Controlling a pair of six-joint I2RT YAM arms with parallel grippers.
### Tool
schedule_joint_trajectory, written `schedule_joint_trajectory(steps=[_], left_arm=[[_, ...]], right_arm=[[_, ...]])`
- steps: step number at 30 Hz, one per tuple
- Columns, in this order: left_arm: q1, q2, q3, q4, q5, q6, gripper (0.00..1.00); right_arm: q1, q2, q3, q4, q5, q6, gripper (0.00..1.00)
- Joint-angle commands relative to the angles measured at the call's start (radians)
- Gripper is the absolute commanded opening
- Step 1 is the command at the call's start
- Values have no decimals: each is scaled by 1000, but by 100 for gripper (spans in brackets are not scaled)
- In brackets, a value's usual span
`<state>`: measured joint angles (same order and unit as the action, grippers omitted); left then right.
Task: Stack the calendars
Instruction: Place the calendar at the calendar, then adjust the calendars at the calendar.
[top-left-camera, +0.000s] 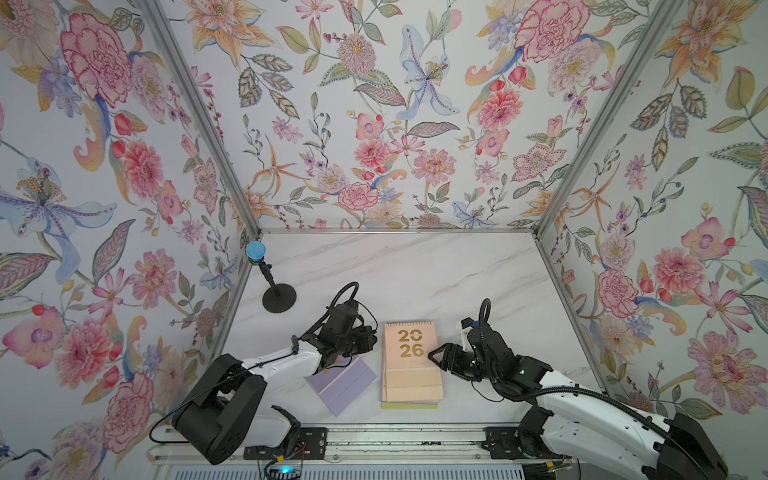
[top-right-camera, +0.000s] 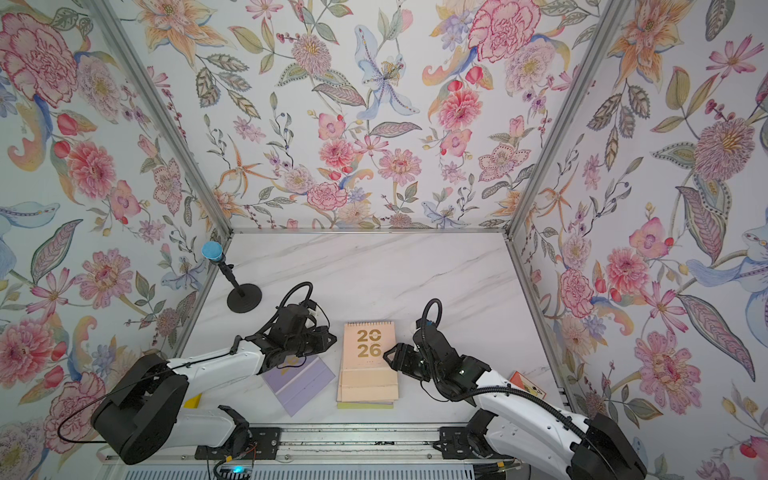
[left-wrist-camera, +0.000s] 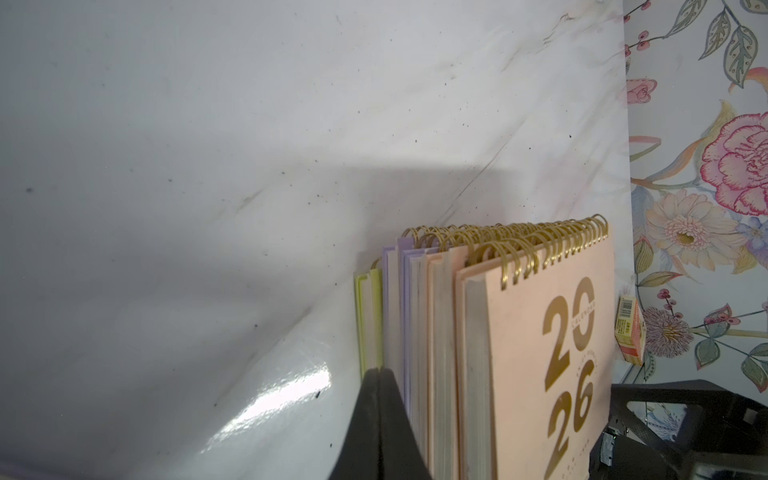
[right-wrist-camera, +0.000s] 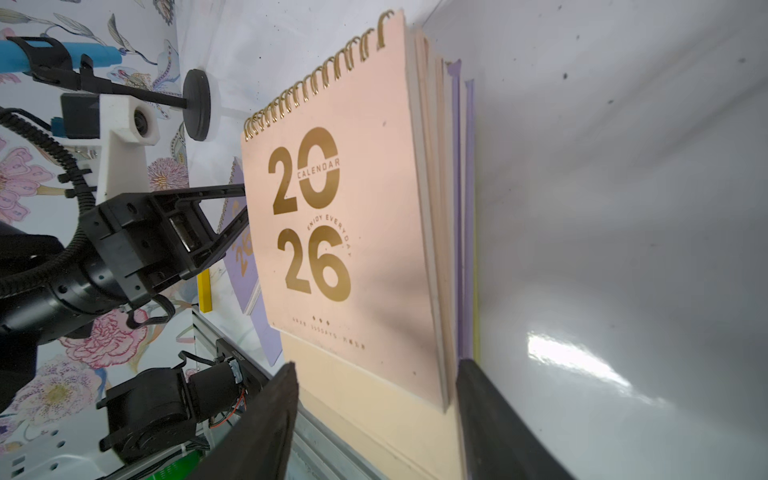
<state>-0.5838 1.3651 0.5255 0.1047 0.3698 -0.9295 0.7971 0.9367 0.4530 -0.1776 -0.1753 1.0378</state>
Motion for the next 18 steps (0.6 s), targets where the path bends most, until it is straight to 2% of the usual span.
schedule_joint_trajectory(steps=[1, 10, 18], left_arm=[[-14, -12, 23, -53, -47, 30, 0], [-49, -23, 24, -111, -84, 46, 0], [-98, -3, 27, -115, -101, 32, 0]], right_arm=[[-2, 2, 55, -123, 67, -38, 62], [-71, -5, 121, -360, 162, -89, 55], [-101, 100, 135, -380, 133, -159, 48]])
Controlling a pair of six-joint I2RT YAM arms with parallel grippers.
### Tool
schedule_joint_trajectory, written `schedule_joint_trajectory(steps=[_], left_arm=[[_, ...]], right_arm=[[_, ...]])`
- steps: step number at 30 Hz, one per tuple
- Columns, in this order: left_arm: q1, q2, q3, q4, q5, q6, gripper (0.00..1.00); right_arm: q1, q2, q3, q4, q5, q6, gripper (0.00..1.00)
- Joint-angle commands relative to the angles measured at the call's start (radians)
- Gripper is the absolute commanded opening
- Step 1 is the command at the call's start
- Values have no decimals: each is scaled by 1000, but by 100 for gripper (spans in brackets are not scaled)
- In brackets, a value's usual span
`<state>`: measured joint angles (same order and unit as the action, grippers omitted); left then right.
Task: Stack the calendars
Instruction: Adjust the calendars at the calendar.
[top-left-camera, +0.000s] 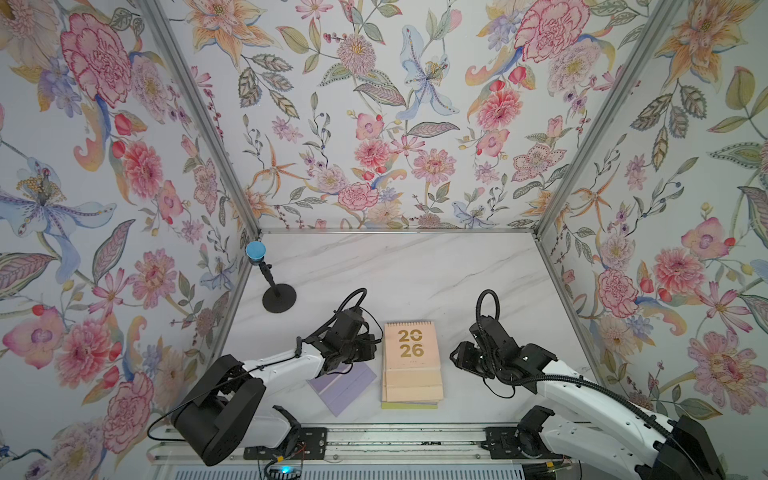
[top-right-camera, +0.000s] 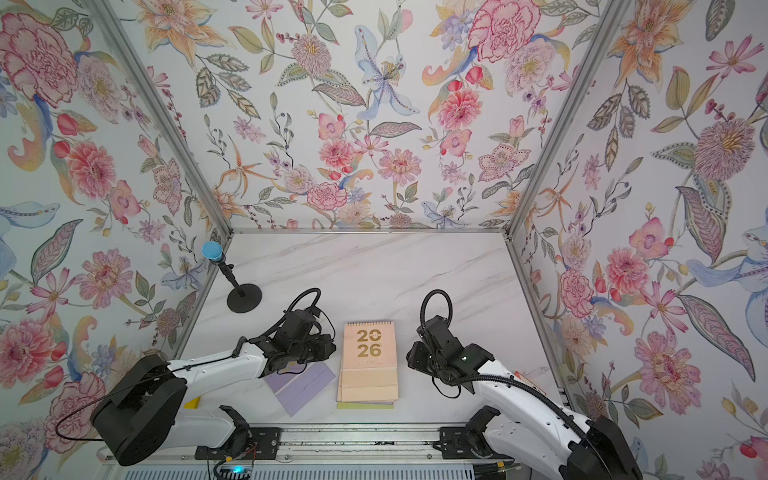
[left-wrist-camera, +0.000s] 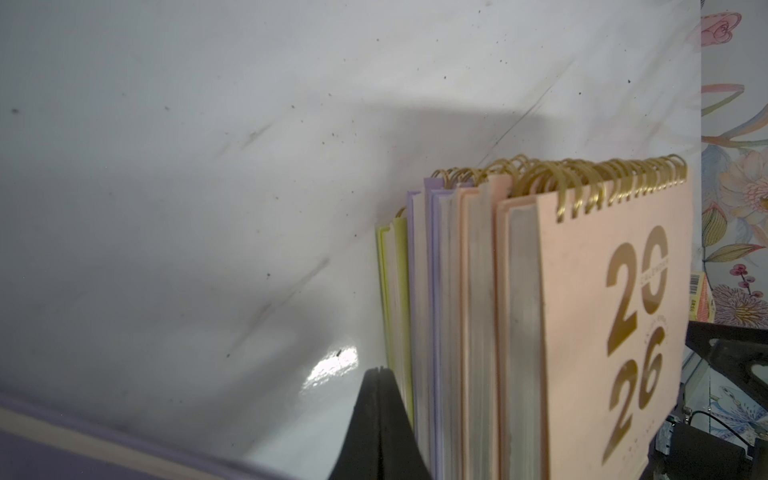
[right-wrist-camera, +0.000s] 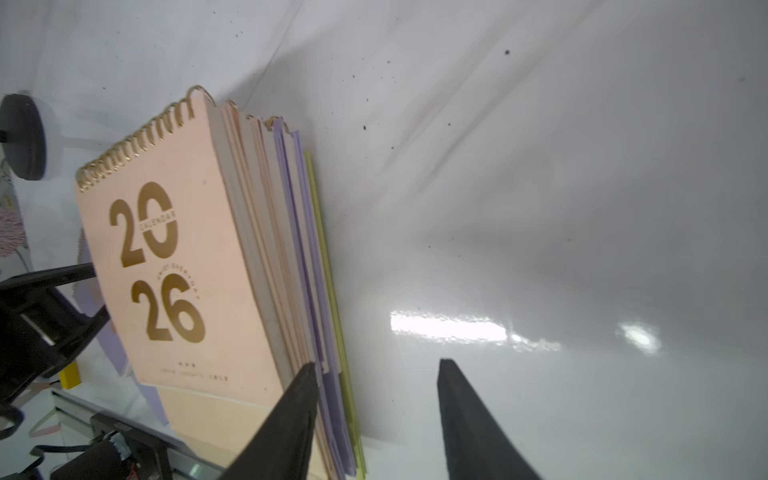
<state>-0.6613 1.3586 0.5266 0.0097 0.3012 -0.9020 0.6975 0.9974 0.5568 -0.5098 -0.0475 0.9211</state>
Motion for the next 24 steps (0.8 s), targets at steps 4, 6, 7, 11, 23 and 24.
schedule_joint_trajectory(steps=[4, 6, 7, 11, 23, 24], left_arm=[[-51, 20, 30, -11, -38, -9, 0], [-65, 28, 30, -4, -36, -18, 0], [-71, 30, 29, 1, -36, -24, 0], [-90, 49, 35, 6, -39, -31, 0], [-104, 41, 25, 13, -44, -43, 0], [-105, 39, 23, 13, -42, -44, 0]], right_arm=[[8, 107, 59, -46, -1, -77, 47], [5, 133, 70, -46, -11, -94, 46], [7, 144, 73, -36, -24, -106, 46], [7, 185, 79, 3, -71, -141, 46], [47, 258, 121, 61, -141, -169, 44], [49, 263, 121, 63, -141, -168, 45]])
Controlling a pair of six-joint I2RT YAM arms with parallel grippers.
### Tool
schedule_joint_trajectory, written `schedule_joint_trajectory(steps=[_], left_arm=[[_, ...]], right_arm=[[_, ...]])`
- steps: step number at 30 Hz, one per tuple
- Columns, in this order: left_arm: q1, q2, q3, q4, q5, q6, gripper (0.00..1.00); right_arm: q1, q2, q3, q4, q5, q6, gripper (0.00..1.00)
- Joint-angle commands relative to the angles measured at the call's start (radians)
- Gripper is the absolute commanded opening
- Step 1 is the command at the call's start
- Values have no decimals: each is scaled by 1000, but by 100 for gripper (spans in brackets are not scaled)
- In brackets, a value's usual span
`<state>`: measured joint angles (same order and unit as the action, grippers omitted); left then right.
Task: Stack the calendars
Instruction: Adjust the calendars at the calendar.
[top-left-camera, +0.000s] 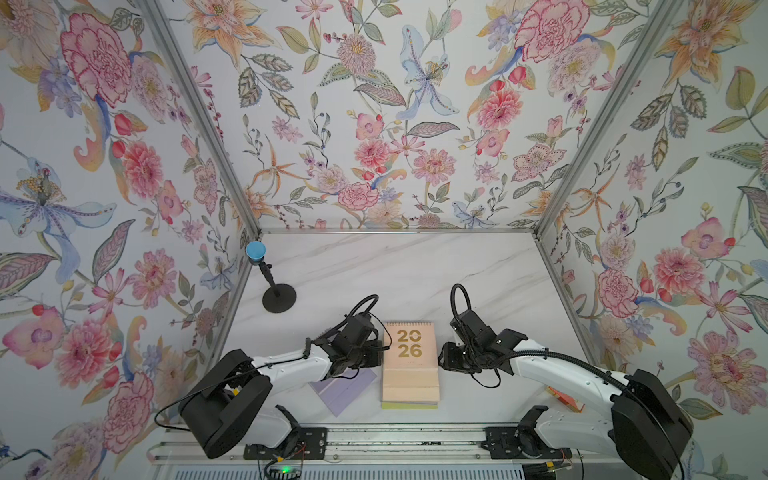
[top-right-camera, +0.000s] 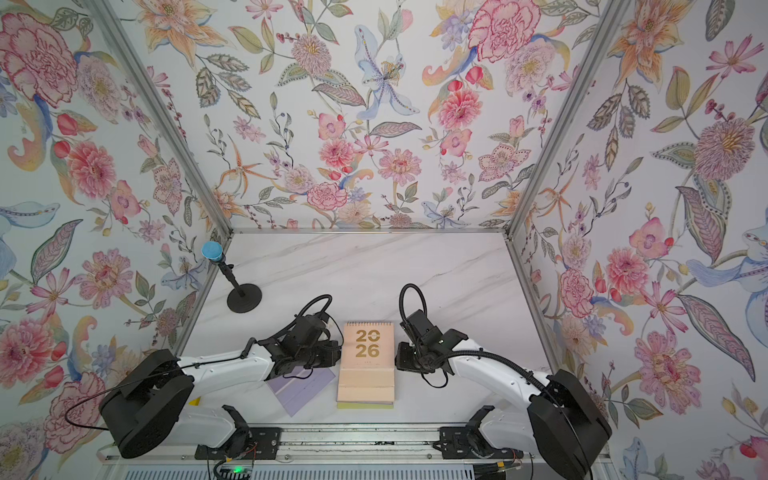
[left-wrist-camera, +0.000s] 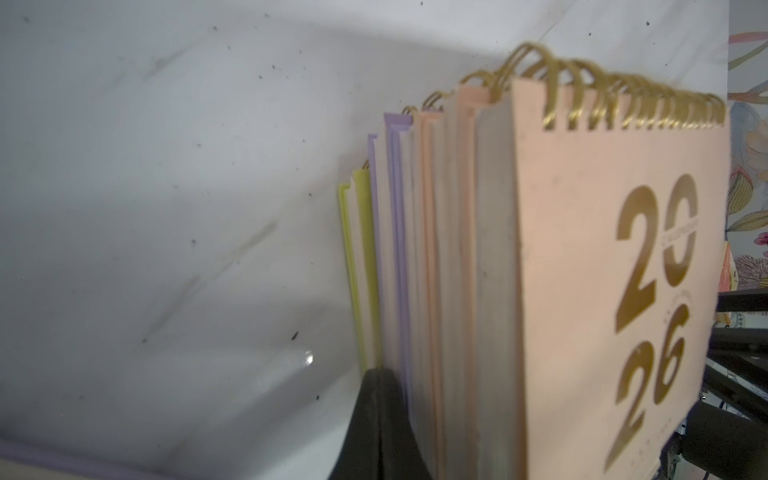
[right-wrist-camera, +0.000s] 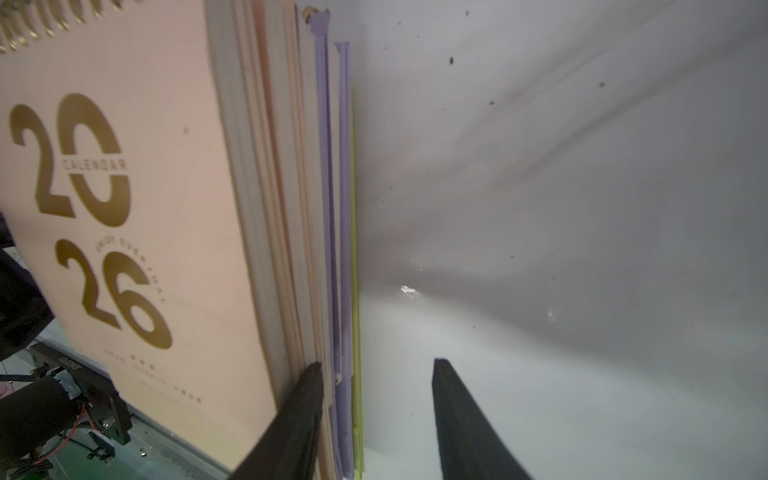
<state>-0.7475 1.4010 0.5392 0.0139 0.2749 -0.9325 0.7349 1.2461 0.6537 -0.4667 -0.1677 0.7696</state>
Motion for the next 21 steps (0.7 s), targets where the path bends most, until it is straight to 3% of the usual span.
schedule_joint_trajectory(steps=[1, 12, 21], left_arm=[[-17, -5, 9, 11, -16, -15, 0], [-16, -30, 14, -40, -53, 1, 0], [42, -136, 55, -205, -122, 60, 0]], right_arm=[[14, 17, 24, 21, -22, -15, 44], [-15, -69, 7, -20, 68, 26, 45], [0, -128, 136, -150, 173, 21, 46]])
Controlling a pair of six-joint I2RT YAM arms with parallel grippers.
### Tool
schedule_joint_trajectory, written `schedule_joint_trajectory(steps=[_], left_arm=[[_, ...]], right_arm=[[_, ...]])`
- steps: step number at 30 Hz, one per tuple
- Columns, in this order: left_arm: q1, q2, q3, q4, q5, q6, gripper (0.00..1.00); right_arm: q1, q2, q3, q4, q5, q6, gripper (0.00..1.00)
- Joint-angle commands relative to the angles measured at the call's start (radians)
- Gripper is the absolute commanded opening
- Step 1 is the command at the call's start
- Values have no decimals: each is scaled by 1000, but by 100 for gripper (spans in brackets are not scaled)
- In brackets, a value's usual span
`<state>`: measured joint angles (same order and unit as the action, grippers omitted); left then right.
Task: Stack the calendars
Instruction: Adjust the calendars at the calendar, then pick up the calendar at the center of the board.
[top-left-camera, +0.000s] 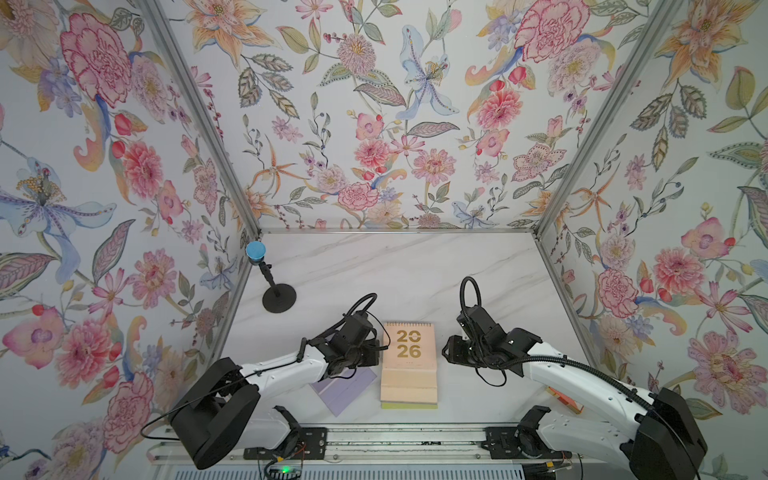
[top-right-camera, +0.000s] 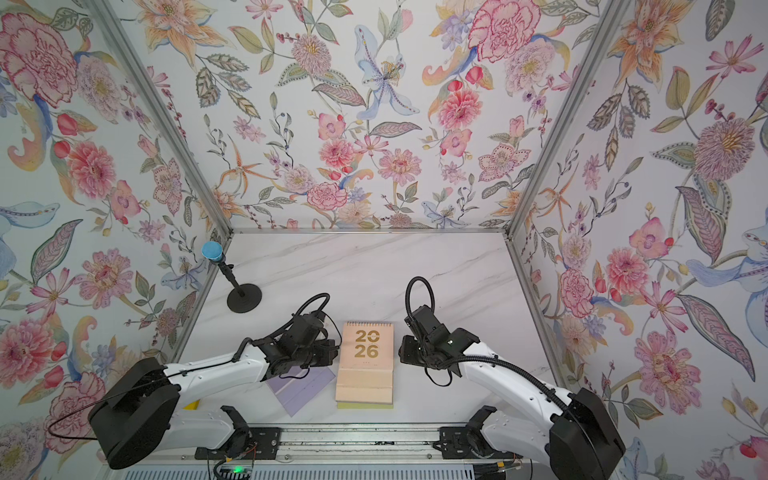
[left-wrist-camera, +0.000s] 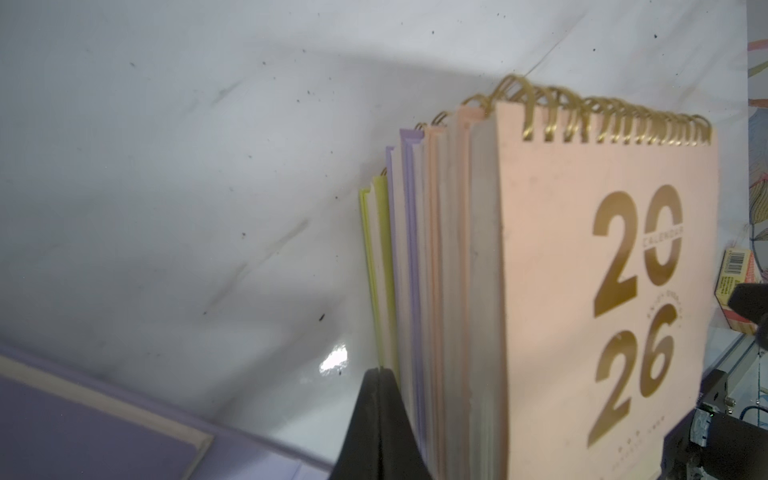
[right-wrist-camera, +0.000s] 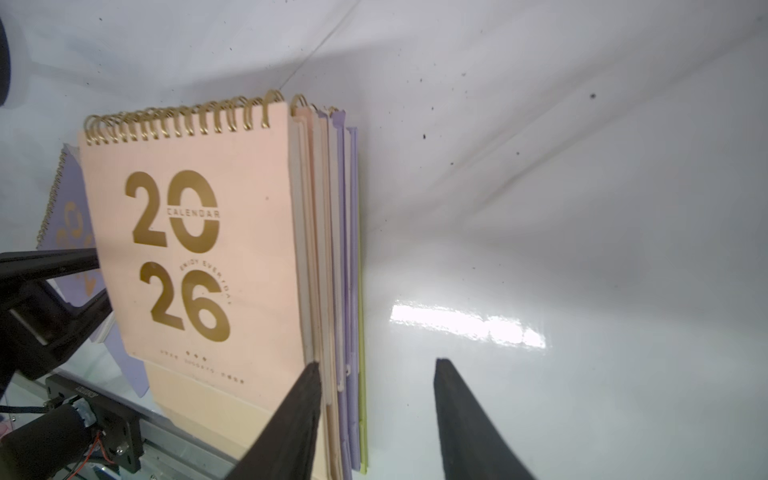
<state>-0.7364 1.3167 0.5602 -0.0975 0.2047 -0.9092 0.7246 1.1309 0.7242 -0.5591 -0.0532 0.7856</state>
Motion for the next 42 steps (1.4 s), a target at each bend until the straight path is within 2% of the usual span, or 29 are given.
schedule_joint_trajectory(steps=[1, 6, 10, 18, 25, 30, 36, 42], left_arm=[[45, -68, 36, -118, -58, 46, 0], [136, -163, 53, -289, -98, 115, 0], [235, -227, 50, -412, -108, 160, 0], [404, -309, 55, -594, -148, 202, 0], [476, -312, 68, -661, -165, 171, 0], [568, -357, 4, -635, -125, 147, 0], [678, -373, -30, -612, -87, 129, 0], [737, -347, -32, -604, -87, 121, 0]], right_arm=[[19, -7, 87, -65, 66, 2, 46], [84, 68, 235, -103, 110, -16, 46], [155, 183, 374, -102, 123, -33, 46], [242, 549, 700, -100, 29, -139, 48], [292, 812, 964, -102, -86, -202, 50], [295, 969, 1099, -101, -165, -224, 52], [300, 1103, 1199, -102, -252, -227, 54], [300, 1169, 1226, -102, -294, -230, 57]])
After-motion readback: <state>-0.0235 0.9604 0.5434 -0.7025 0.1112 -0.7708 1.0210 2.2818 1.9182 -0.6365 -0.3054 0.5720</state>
